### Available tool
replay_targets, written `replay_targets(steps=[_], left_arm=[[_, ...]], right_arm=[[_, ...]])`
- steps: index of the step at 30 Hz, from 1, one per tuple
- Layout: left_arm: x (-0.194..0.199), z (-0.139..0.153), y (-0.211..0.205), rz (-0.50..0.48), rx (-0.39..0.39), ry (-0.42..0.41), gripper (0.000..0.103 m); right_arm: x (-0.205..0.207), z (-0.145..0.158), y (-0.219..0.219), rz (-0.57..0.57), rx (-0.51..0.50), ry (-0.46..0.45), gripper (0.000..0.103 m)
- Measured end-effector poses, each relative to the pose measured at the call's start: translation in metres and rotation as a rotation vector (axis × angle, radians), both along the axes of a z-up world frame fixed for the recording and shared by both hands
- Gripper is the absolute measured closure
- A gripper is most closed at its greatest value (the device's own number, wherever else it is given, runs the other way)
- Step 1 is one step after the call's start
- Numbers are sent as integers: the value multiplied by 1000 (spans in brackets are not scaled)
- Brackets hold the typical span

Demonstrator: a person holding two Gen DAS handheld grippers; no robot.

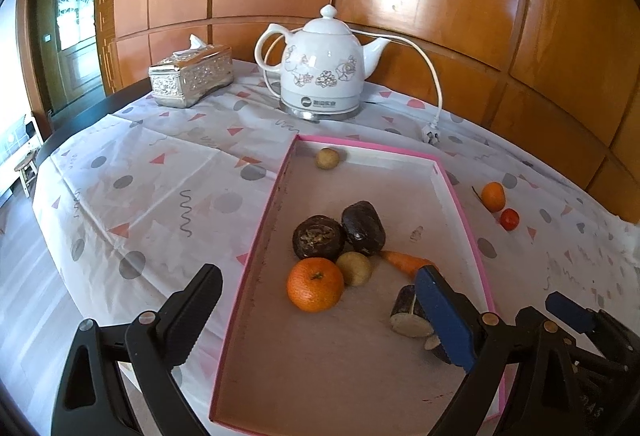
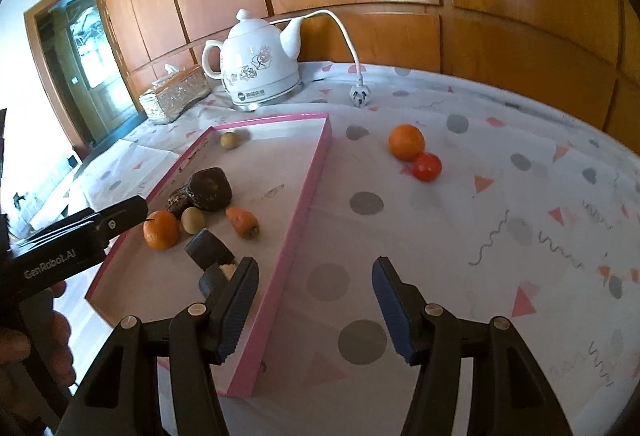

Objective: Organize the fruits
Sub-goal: 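Lower the root piece into the tray and open the right gripper, then grasp the red tomato with the right gripper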

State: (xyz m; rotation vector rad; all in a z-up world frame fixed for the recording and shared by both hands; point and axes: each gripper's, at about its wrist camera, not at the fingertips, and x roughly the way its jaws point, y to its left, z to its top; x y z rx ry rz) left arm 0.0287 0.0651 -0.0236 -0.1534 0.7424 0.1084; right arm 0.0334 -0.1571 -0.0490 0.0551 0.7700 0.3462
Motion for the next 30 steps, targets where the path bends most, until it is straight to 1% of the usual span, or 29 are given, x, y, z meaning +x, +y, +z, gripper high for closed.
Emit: replay_targets(steps=[3,5,8,9,10,15,21,24,30], left_arm=[[1,-1,-3,-12,0,2,5],[2,-1,-6,-21,1,2,5],[4,-2,-10,-37,-5,6,5],[5,-2,-11,-44,-10,5,5],[7,-1,-14,-57,-12,2,5],[16,8,-23,-99,-29,-23,6],[35,16,-40,-149,-36,-29,6],[46,18,-50,-173,-32,-30,7],[68,15,-69,-216,-37,-9,12]], right_arm=[[2,-5,-8,-19,4,22,43],[4,-9,-16,-45,8,39,48],[10,-14,-26,-75,11,63,51],[12,-16,-29,-81,11,67,54],[14,-17,-33,-87,11,73,55],[30,-22,-47,-124,9,94,55],[56,-20,-60,-157,-14,88,55],[70,-17,-63,-159,-30,75,55],[100,-19,-64,-160,-50,79,55]])
